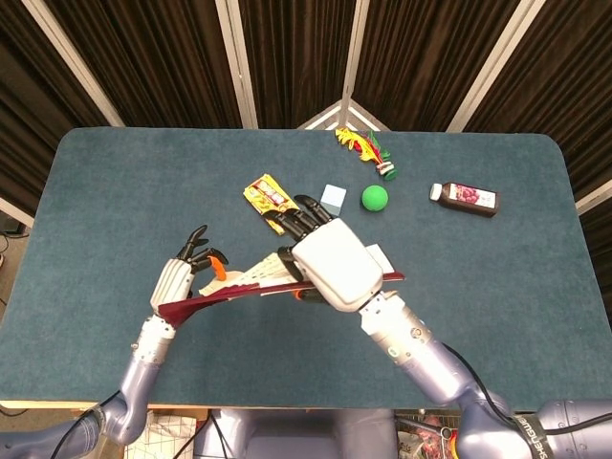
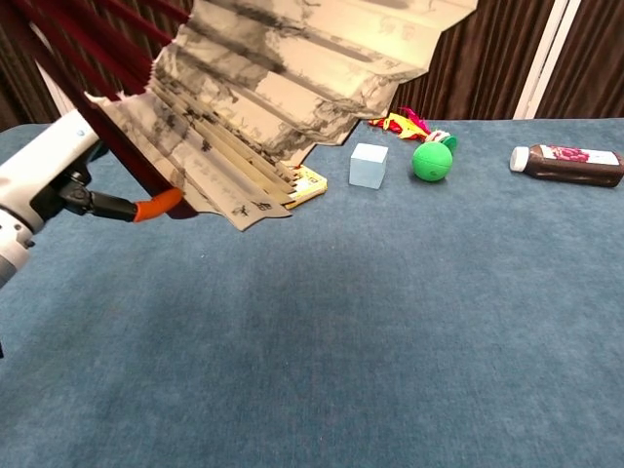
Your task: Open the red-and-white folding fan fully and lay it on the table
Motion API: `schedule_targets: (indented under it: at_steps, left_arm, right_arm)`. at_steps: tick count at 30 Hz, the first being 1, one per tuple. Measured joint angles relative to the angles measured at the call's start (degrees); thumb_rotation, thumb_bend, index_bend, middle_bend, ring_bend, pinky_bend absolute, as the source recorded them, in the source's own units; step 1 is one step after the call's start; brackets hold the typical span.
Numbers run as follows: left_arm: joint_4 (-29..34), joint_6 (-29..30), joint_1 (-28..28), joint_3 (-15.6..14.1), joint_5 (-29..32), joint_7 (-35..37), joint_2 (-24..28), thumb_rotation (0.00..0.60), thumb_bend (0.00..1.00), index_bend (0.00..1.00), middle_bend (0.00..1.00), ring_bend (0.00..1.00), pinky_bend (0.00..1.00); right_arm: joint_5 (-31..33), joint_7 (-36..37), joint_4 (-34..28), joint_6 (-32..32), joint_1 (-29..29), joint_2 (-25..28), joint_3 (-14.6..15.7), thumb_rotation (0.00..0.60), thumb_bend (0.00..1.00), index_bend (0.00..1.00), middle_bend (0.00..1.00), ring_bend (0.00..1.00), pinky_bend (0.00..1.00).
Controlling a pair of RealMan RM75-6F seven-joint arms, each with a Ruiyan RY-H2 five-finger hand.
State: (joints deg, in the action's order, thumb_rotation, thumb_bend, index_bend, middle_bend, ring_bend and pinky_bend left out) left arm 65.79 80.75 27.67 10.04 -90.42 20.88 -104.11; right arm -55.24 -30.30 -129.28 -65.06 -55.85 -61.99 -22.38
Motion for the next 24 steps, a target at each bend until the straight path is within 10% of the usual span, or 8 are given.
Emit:
schedule_targets:
  at_steps: [24]
  left_arm:
    - [-12.21,9.56,0.12,1.13,-2.79,2.40,2.80,0.600,0.47,0.71,0.40,0.00,0.19]
  right_arm:
    - [-7.78,15.78,9.39,1.07,8.11,4.90,2.74,0.600,0.40,0.87,0.21,0.23,0.14]
